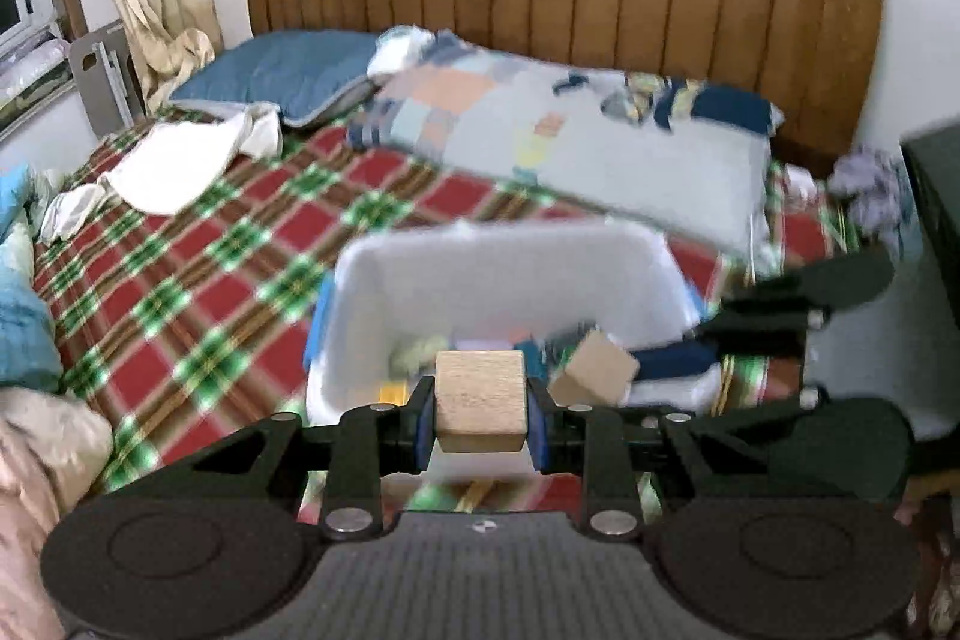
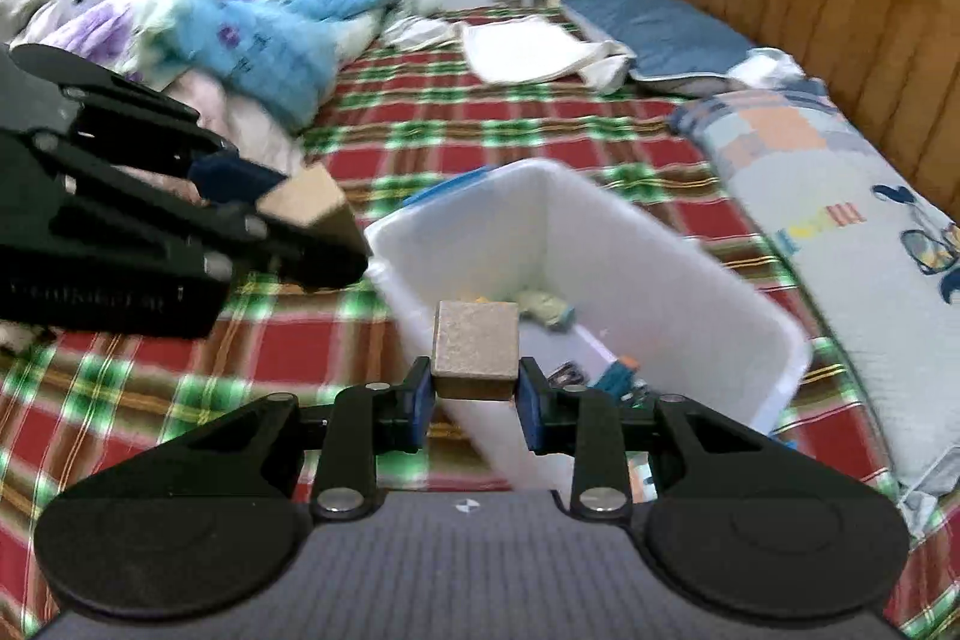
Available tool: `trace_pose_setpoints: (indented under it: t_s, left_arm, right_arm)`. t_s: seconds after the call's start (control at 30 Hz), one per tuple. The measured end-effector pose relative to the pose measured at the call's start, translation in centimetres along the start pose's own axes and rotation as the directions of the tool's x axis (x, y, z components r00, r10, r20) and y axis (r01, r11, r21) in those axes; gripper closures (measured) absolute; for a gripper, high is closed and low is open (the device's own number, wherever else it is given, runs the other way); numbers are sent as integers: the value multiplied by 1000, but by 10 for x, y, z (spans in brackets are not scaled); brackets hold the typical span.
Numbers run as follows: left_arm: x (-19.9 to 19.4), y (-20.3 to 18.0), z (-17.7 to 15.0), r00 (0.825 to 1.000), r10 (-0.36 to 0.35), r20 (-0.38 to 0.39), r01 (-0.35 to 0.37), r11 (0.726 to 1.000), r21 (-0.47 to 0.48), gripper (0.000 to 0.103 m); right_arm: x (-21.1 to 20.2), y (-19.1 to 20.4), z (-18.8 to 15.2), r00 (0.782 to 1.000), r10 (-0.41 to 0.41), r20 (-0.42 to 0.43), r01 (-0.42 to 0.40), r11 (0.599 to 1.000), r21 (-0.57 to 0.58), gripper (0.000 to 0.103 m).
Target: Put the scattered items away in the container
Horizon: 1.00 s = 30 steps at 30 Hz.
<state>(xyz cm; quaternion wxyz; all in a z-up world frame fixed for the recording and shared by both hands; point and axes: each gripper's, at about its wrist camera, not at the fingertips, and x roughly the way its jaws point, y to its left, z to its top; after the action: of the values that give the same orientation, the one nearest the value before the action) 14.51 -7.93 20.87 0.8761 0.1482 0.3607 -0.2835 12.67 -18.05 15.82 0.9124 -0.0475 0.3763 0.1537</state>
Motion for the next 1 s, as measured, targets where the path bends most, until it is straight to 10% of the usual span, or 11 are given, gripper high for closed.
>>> trace_pose_setpoints:
  t_s: [0.5,0.8,1.0]
  left_arm:
    - [95,-12,31,996,32,-85,-34,999,-26,70]
    - [97,-15,27,993,50,-105,-53,998,-30,16]
    - [86,-24,29,987,124,-104,-122,992,23,15]
  right_arm:
    - [37,-64,14,996,-72,-53,74,996,45,69]
    - [37,-69,6,994,-60,-87,65,996,54,52]
    - [31,-64,5,995,-59,-85,63,997,43,51]
